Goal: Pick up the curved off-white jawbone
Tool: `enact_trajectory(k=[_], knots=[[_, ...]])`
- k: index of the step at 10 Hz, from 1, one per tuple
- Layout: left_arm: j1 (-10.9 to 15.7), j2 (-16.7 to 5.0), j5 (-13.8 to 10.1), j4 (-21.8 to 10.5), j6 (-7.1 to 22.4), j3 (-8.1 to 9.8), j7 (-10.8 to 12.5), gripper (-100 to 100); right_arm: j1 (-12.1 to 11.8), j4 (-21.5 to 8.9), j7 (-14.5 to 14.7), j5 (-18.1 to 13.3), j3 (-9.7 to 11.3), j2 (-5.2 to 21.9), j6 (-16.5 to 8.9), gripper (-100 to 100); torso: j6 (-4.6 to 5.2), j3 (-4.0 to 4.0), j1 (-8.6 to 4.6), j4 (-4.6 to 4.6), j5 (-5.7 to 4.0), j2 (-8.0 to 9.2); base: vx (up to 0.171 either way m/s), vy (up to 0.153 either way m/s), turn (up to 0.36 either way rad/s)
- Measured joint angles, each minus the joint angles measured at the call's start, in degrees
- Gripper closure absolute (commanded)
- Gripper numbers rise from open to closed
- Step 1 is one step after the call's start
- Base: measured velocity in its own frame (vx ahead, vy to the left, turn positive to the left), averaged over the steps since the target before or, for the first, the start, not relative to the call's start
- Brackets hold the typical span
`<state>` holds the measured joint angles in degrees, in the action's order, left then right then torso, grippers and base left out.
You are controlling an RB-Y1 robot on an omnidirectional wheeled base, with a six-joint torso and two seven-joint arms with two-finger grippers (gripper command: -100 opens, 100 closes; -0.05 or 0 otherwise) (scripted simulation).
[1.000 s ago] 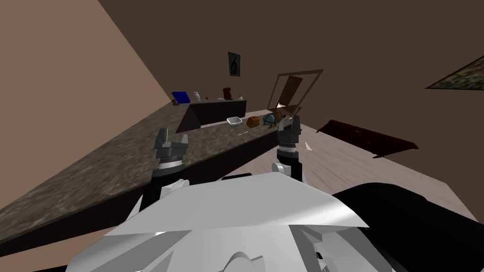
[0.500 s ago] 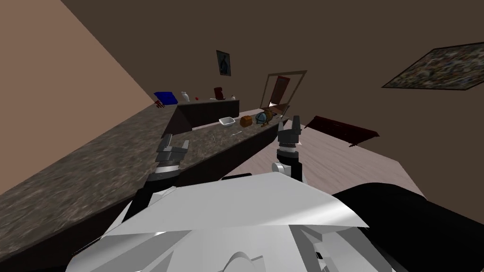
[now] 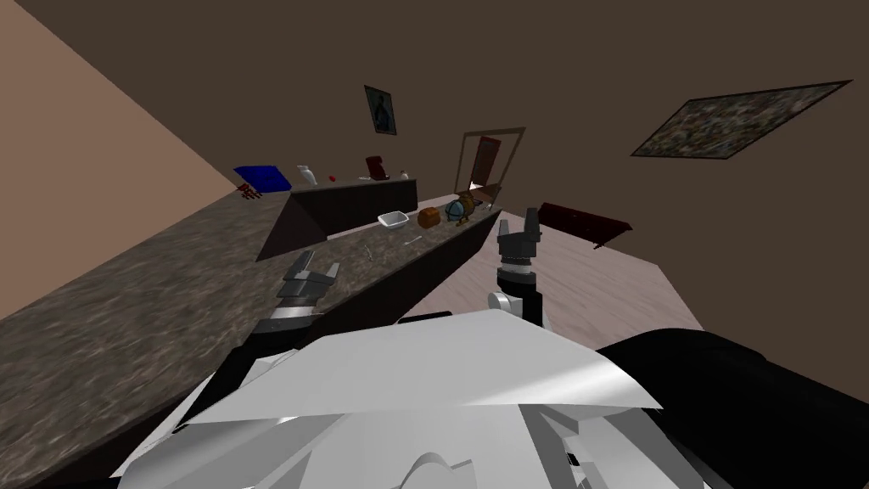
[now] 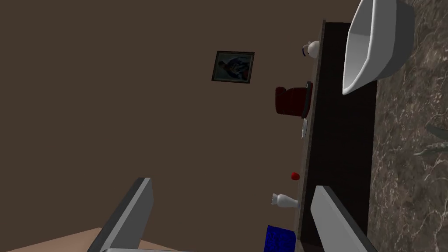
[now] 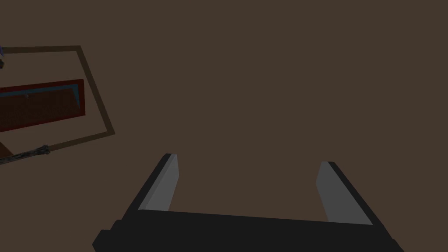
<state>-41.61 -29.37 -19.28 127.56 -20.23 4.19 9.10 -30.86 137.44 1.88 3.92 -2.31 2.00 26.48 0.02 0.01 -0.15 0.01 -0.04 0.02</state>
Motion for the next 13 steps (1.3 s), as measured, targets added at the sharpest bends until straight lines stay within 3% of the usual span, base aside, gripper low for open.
enact_trajectory(k=[13], knots=[[-10.42, -20.96, -12.29, -3.57, 5.87, 2.18, 2.29, -100, -0.02, 0.0, 0.0, 0.0, -0.01, 0.0, 0.0, 0, -0.08, 0.01, 0.11, 0.01, 0.02, 0.01, 0.006, -0.034, -0.183]])
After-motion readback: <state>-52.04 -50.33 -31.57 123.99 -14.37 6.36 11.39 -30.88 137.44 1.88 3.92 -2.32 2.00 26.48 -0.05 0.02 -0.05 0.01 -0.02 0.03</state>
